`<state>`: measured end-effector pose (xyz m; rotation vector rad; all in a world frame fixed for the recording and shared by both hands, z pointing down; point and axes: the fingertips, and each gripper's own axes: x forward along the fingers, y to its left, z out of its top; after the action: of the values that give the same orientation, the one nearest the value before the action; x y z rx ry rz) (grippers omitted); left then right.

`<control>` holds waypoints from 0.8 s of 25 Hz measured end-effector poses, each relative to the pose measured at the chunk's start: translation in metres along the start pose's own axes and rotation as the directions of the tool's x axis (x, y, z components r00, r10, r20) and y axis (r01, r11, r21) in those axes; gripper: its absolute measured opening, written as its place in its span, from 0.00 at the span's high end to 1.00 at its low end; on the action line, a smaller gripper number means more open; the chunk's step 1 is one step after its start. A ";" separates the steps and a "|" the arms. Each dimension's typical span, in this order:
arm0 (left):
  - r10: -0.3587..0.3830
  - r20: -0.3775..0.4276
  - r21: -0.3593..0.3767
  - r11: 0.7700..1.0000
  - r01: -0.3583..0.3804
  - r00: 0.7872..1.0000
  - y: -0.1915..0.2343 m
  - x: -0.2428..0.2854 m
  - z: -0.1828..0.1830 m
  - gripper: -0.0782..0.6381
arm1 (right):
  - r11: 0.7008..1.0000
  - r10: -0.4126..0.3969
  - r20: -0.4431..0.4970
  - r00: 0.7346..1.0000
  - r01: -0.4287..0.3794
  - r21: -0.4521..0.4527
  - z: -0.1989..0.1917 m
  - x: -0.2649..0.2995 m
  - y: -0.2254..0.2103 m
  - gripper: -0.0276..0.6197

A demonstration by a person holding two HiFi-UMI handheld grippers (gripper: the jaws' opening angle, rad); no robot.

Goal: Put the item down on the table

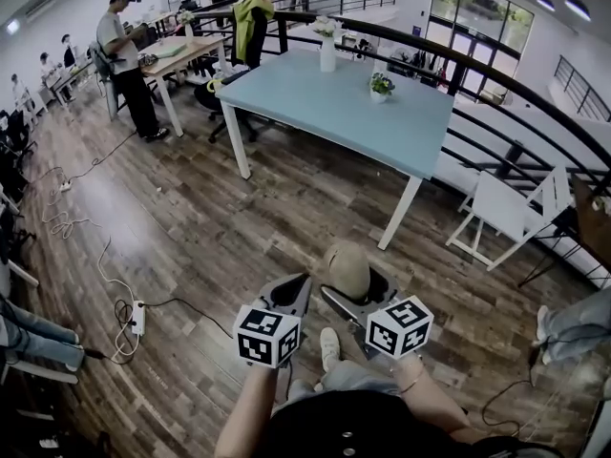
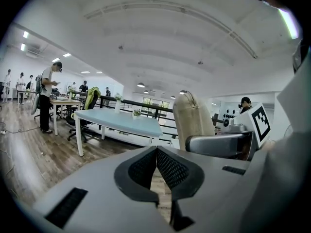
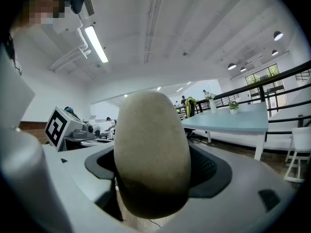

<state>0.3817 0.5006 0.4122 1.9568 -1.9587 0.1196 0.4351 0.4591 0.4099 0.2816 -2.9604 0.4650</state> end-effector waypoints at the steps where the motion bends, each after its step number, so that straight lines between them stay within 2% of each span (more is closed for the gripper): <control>1: 0.004 0.002 0.000 1.000 -0.004 1.000 0.007 0.007 0.005 0.87 | 1.000 0.004 0.001 1.000 -0.004 0.000 0.004 0.008 -0.006 0.32; 11: 0.048 -0.015 -0.021 0.999 -0.048 0.999 0.072 0.090 0.046 0.87 | 0.999 0.044 -0.012 0.999 -0.044 0.007 0.041 0.093 -0.079 0.32; 16: 0.032 -0.023 -0.003 0.999 -0.032 0.999 0.084 0.137 0.064 0.87 | 0.998 0.058 -0.010 0.998 -0.058 0.004 0.058 0.122 -0.117 0.32; 20: 0.042 -0.034 -0.039 0.998 -0.043 0.999 0.092 0.165 0.064 0.87 | 0.998 0.058 -0.008 0.998 -0.058 0.010 0.063 0.133 -0.140 0.32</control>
<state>0.2840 0.3271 0.4225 1.8768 -1.9674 0.1221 0.3274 0.2864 0.4121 0.1941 -2.9656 0.4857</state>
